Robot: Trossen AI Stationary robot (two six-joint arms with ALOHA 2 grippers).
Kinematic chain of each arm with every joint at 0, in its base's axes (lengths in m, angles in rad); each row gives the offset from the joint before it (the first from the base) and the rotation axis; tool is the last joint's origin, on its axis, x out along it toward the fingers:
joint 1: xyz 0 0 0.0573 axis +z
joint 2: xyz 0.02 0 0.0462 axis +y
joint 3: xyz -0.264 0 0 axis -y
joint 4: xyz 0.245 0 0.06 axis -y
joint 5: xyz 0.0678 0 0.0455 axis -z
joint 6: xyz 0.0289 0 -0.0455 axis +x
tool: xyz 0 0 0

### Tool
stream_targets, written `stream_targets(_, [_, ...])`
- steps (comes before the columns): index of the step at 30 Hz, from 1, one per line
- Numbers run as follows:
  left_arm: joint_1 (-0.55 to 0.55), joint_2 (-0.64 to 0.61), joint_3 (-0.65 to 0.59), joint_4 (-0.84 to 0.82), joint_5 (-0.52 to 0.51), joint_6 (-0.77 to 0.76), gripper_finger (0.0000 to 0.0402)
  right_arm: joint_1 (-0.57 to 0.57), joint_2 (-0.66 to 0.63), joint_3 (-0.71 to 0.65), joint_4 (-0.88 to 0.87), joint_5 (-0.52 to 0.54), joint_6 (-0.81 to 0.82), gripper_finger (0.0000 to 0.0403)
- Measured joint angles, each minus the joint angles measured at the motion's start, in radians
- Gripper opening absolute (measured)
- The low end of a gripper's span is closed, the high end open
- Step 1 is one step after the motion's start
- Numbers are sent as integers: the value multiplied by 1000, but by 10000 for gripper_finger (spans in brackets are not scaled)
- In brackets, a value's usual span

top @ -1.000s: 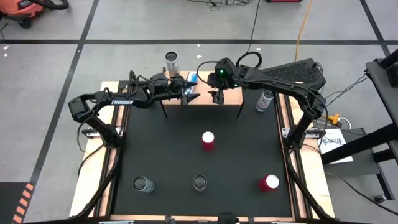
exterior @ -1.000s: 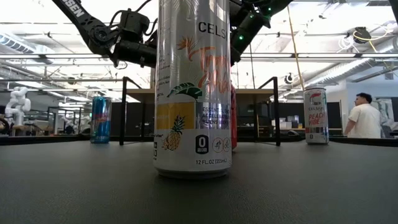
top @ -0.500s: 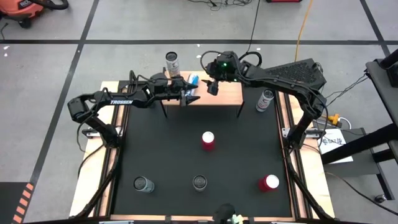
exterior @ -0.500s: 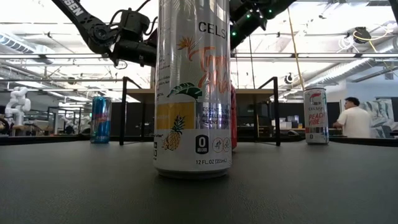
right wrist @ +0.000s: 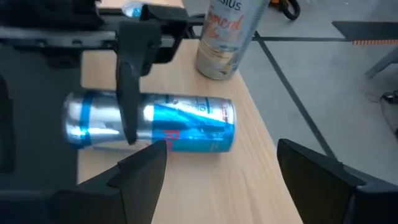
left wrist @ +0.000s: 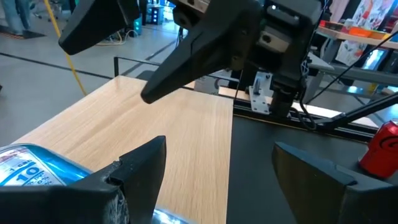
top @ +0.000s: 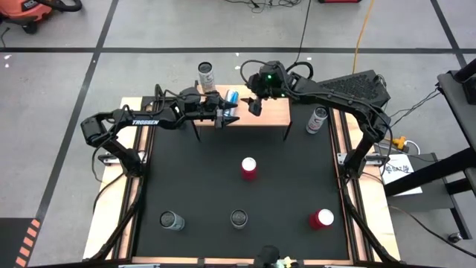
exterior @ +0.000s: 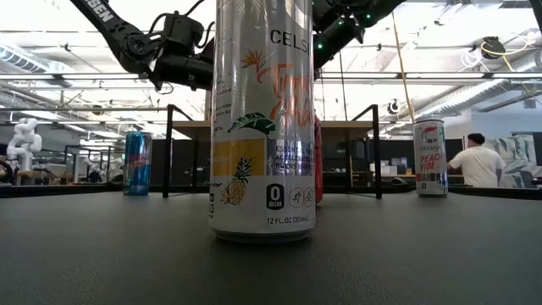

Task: Place canned beverage on shelf
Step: Put the right blue soda can on the shelf

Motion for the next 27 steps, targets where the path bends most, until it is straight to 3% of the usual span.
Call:
stream_targets(7, [0,0,0,6,0,-26,295,0,0,0,16,14,180,288])
stream_targets(27, [3,-53,-4,-40,-48,-25,295,2,0,0,17,14,368,288])
